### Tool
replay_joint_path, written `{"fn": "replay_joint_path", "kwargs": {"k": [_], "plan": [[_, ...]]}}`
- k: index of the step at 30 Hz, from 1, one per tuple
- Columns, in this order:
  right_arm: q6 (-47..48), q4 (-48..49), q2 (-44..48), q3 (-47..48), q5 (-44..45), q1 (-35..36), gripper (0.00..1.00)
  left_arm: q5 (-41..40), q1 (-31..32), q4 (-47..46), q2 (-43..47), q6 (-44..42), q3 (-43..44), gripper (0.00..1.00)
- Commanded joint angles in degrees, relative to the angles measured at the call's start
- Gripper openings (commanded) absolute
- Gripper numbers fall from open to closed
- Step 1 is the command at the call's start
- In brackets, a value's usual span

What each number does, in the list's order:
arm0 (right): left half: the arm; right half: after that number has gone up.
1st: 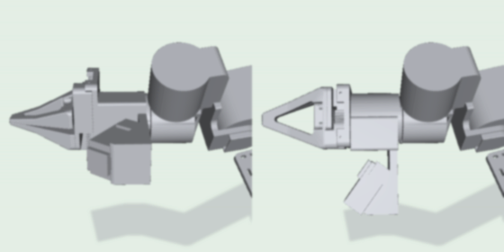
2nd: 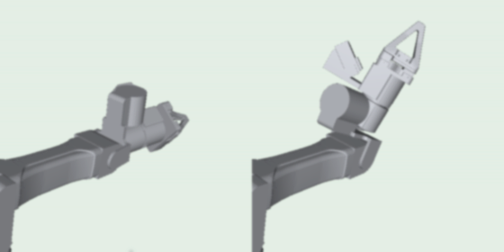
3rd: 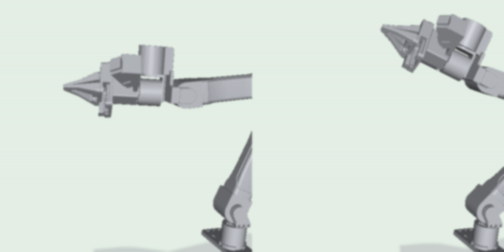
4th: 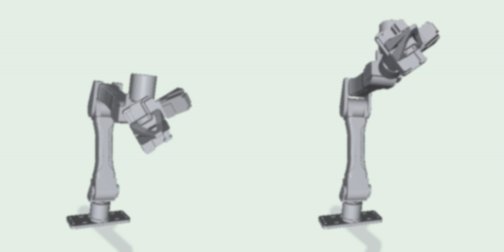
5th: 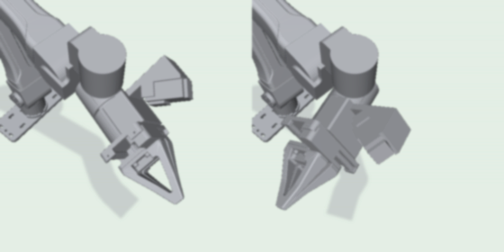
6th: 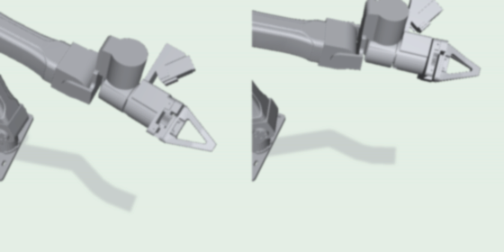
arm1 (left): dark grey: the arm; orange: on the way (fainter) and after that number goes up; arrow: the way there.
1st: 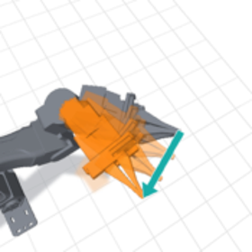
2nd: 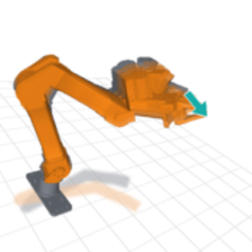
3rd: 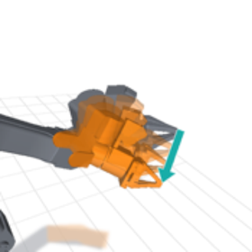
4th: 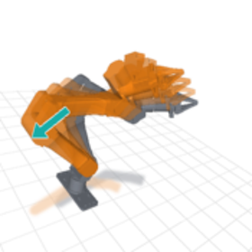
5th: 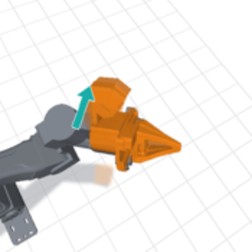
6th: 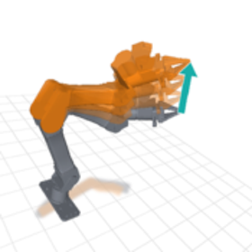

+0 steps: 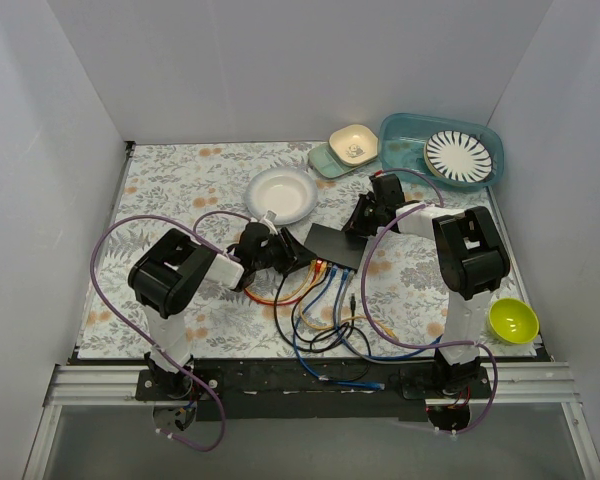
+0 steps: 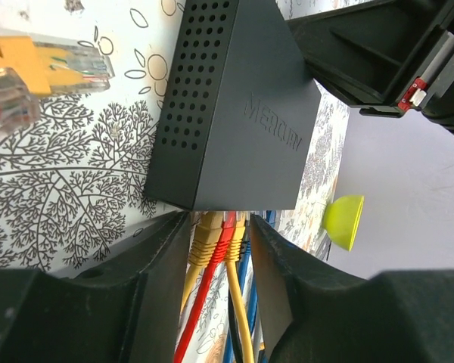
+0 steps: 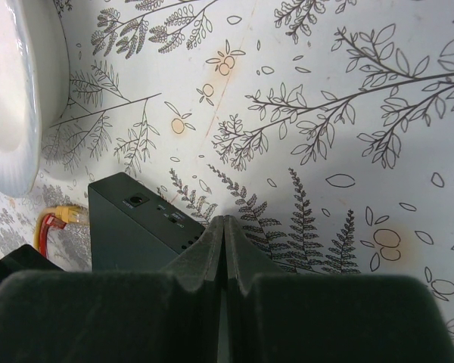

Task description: Pull the plug from the switch port

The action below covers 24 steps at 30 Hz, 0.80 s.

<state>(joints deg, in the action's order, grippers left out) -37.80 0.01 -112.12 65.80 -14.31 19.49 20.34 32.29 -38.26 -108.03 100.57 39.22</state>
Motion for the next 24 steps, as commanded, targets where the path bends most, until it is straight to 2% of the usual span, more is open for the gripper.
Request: {"fn": "replay_joint_path", "kwargs": {"k": [1,8,16,20,24], "plan": [[0.4,-5.6,-0.8,-0.5,-0.7,1.0,0.09,-0.8,0.4,5.7,-2.3,-2.1,0.9,0.36],[0.3,-5.6,-0.8,-0.6,-0.8,1.0,0.09,-0.1,0.4,5.2,-3.3,-2.4,0.7,0.27],[0.2,-6.8,2.6,-0.3,0.9,1.7,0.09,0.7,0.4,4.5,-3.7,-1.3,0.5,0.06],[-0.2,-6.8,7.1,-0.6,3.1,3.3,0.09,0.8,0.4,4.8,-3.4,-1.5,0.2,0.04],[0.9,-7.7,8.9,0.5,1.6,5.8,0.09,0.8,0.4,4.5,-3.7,-1.4,-0.1,0.00]]}}
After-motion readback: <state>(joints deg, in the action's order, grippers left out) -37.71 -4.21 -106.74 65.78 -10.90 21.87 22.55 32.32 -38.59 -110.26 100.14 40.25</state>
